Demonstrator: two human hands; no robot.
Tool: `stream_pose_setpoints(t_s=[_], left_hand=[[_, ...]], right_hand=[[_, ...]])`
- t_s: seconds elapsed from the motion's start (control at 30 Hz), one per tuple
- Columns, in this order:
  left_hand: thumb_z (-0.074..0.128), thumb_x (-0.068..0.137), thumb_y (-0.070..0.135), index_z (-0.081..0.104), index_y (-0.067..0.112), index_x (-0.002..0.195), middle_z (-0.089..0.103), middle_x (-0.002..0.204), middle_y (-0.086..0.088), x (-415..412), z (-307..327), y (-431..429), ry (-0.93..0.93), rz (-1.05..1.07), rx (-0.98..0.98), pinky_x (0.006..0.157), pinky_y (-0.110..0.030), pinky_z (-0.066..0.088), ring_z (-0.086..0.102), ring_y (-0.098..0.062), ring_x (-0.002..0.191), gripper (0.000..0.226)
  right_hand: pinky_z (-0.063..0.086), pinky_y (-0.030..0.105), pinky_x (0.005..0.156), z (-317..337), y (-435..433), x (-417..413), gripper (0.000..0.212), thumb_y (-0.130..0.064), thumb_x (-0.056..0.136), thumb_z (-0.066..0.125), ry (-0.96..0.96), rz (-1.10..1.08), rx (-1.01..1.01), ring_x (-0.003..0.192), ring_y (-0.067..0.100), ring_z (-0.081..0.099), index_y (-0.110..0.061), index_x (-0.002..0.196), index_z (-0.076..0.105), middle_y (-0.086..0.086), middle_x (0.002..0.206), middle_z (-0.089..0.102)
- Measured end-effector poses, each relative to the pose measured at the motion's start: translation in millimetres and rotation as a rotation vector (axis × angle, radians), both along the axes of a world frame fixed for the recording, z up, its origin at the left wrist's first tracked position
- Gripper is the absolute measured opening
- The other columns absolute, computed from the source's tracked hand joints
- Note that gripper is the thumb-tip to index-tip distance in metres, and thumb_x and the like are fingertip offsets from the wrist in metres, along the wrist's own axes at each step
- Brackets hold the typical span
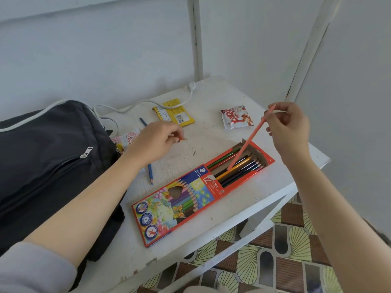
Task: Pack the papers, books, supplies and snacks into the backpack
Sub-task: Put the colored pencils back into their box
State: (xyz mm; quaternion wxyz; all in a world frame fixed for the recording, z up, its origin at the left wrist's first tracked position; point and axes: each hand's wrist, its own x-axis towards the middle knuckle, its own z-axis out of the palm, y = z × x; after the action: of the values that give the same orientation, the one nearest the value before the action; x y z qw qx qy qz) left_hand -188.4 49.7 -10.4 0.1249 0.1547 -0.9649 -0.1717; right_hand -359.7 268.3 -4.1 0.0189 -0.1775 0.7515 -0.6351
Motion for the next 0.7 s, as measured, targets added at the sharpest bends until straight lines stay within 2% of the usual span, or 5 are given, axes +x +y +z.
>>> stream_pose_setpoints(t_s=[0.13, 0.23, 0.4, 0.57, 0.7], left_hand=[[0.058, 0.087, 0.004, 0.063, 0.008, 0.099, 0.062, 0.090, 0.005, -15.8, 23.4, 35.9, 0.539, 0.023, 0.141, 0.073, -0.005, 0.041, 0.055, 0.008, 0.080, 0.013], [0.058, 0.086, 0.008, 0.059, 0.019, 0.094, 0.062, 0.084, 0.010, -29.5, 35.7, 62.1, 0.779, 0.040, 0.344, 0.073, -0.021, 0.050, 0.061, -0.005, 0.081, 0.014], [0.060, 0.085, 0.010, 0.056, 0.032, 0.089, 0.063, 0.080, 0.007, -49.3, 29.2, 84.4, 0.728, 0.054, 0.540, 0.067, -0.042, 0.057, 0.065, -0.018, 0.079, 0.022], [0.061, 0.087, 0.007, 0.058, 0.026, 0.092, 0.061, 0.079, 0.013, -62.3, 15.8, 91.0, 0.646, 0.094, 0.545, 0.067, -0.034, 0.057, 0.061, -0.006, 0.075, 0.020], [0.061, 0.084, 0.000, 0.061, 0.016, 0.108, 0.060, 0.086, 0.015, -71.9, 10.7, 94.7, 0.566, 0.080, 0.490, 0.067, -0.011, 0.049, 0.056, 0.008, 0.073, 0.029]], right_hand=[[0.050, 0.024, 0.062, -7.6, 7.3, 3.3, 0.013, -0.017, 0.093, 0.054, 0.124, -0.064, 0.055, 0.075, 0.015, 0.063, -0.017, 0.106, 0.056, 0.001, 0.087, 0.067], [0.039, 0.014, 0.057, -10.2, 8.6, 4.6, 0.016, -0.016, 0.094, 0.052, 0.175, -0.063, 0.101, 0.070, 0.006, 0.057, -0.017, 0.110, 0.054, -0.001, 0.089, 0.065], [0.044, 0.016, 0.060, -11.3, 12.6, 4.3, 0.017, -0.017, 0.094, 0.053, 0.169, -0.057, 0.132, 0.072, 0.006, 0.058, -0.017, 0.111, 0.054, -0.002, 0.090, 0.064], [0.044, 0.018, 0.065, -21.2, 14.9, 8.2, 0.035, -0.024, 0.092, 0.058, 0.148, -0.015, 0.225, 0.072, 0.003, 0.057, -0.019, 0.126, 0.050, -0.010, 0.087, 0.062], [0.040, 0.012, 0.064, -36.6, 17.9, 13.4, 0.034, -0.028, 0.091, 0.059, 0.140, -0.001, 0.246, 0.074, 0.002, 0.057, -0.017, 0.123, 0.054, -0.006, 0.086, 0.065]])
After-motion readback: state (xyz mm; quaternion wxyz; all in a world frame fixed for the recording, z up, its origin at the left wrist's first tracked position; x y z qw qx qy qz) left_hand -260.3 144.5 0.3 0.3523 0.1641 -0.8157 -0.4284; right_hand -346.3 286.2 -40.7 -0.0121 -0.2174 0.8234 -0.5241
